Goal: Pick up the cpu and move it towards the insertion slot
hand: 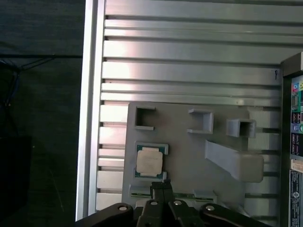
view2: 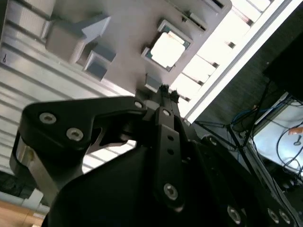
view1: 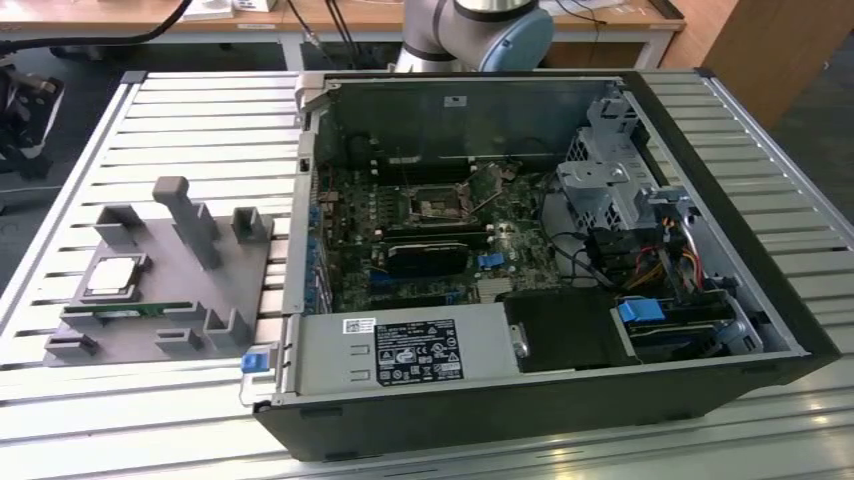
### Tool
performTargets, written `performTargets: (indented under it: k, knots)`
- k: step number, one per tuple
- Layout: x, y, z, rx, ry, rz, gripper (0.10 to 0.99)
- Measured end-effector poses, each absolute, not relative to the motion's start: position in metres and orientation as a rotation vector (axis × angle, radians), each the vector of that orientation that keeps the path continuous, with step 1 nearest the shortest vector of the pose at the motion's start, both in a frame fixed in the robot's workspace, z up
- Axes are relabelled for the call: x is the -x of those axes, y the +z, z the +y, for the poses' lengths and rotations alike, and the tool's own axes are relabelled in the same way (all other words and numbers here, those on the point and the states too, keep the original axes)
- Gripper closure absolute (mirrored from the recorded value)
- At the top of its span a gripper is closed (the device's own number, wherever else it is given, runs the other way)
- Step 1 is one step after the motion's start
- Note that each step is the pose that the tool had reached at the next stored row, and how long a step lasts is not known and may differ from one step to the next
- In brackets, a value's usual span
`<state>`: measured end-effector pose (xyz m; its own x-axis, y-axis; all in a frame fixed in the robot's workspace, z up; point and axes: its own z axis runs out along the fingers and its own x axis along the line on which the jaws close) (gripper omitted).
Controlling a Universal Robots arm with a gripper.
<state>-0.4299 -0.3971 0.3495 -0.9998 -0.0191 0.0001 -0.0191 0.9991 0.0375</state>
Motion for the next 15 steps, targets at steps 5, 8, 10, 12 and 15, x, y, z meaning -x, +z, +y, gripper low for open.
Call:
performTargets:
  k: [5,8,10,12,15]
  knots:
    - [0.43,0.34,-0.398,-0.03,-0.059,-3.132,0.792]
    - [0.431,0.335,-0.399,-0.03,-0.059,-3.132,0.675]
    - [0.431,0.331,-0.399,-0.03,-0.059,-3.132,0.62]
    - [0.431,0.328,-0.399,-0.03,-0.059,-3.132,0.502]
    - [0.431,0.322,-0.399,-0.03,-0.059,-3.131,0.443]
